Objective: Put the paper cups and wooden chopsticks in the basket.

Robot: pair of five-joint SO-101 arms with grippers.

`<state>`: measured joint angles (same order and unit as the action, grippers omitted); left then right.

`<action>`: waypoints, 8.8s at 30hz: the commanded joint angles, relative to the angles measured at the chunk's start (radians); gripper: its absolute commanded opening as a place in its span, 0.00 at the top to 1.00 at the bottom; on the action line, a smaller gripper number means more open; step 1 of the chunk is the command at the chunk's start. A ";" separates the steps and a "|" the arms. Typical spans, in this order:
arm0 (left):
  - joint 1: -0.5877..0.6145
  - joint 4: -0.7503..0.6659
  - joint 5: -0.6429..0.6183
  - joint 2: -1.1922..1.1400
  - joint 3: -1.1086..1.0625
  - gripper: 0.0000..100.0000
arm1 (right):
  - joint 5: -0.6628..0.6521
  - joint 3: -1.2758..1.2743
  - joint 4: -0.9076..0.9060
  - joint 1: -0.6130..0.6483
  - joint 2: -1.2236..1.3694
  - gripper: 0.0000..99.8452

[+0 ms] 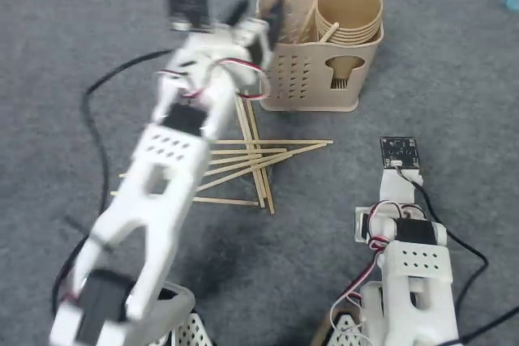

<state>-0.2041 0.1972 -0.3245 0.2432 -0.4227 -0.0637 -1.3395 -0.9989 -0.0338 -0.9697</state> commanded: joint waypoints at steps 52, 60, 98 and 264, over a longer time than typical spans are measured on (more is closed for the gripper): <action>0.893 0.423 -0.086 0.796 -1.007 0.98 | -0.222 1.301 -0.065 0.862 1.115 0.90; 0.898 0.390 -0.086 0.698 -0.974 0.98 | -0.328 1.843 -0.236 0.857 1.509 0.90; 0.895 0.390 -0.086 0.694 -0.977 0.98 | -0.477 2.865 -0.665 0.766 2.152 0.90; 0.895 0.358 -0.083 0.692 -0.981 0.98 | 0.270 1.261 0.874 0.343 0.723 0.83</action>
<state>0.6905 0.5792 -0.4012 0.9398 -1.4385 0.2248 -0.1427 0.0245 0.3023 -0.0552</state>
